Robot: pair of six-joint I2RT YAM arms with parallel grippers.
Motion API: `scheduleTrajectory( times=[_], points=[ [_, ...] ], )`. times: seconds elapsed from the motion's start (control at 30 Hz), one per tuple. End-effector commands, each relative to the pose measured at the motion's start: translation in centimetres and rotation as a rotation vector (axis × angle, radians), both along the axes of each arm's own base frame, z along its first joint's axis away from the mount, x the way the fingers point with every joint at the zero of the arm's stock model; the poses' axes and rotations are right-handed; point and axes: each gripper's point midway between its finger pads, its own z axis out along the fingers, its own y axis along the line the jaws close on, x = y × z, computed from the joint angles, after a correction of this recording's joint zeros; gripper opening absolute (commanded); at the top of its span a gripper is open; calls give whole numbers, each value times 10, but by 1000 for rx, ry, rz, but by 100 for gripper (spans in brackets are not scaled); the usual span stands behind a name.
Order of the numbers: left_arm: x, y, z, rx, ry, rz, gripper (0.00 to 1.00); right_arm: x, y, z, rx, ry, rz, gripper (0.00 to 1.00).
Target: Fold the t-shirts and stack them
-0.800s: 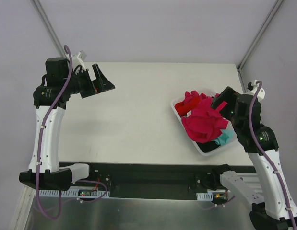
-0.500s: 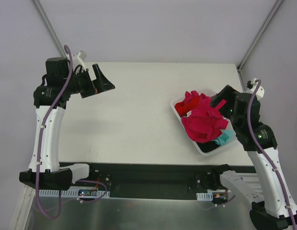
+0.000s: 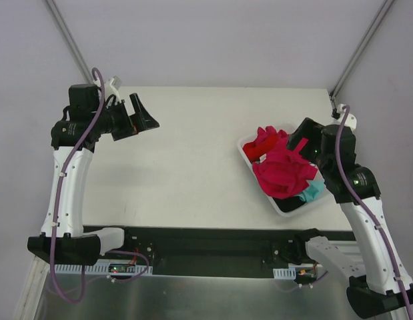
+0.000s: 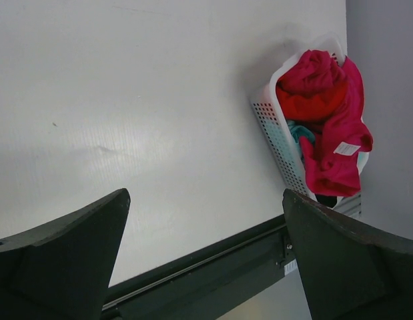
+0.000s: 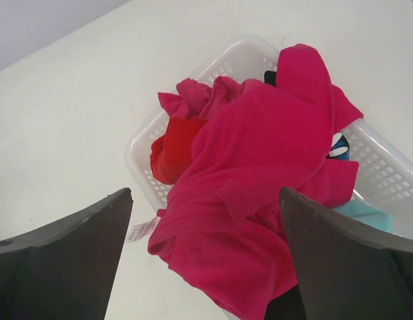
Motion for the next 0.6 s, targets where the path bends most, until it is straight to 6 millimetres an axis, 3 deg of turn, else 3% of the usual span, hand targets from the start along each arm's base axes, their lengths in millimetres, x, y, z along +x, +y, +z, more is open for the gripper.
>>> scheduleTrajectory(
  times=[0.0,0.13,0.43,0.5,0.57],
  points=[
    [0,9,-2,31,-20,45,99,8,17,-5,-41,22,130,96],
    [-1,10,-6,39,-17,49,99,10,17,-6,-76,38,151,96],
    [-3,8,-2,32,-36,30,99,11,-2,13,-156,0,79,96],
    [-3,5,-4,22,-27,17,99,10,1,9,-190,15,132,96],
    [-5,1,-6,-3,-7,-2,99,8,-3,-8,-223,99,125,96]
  ],
)
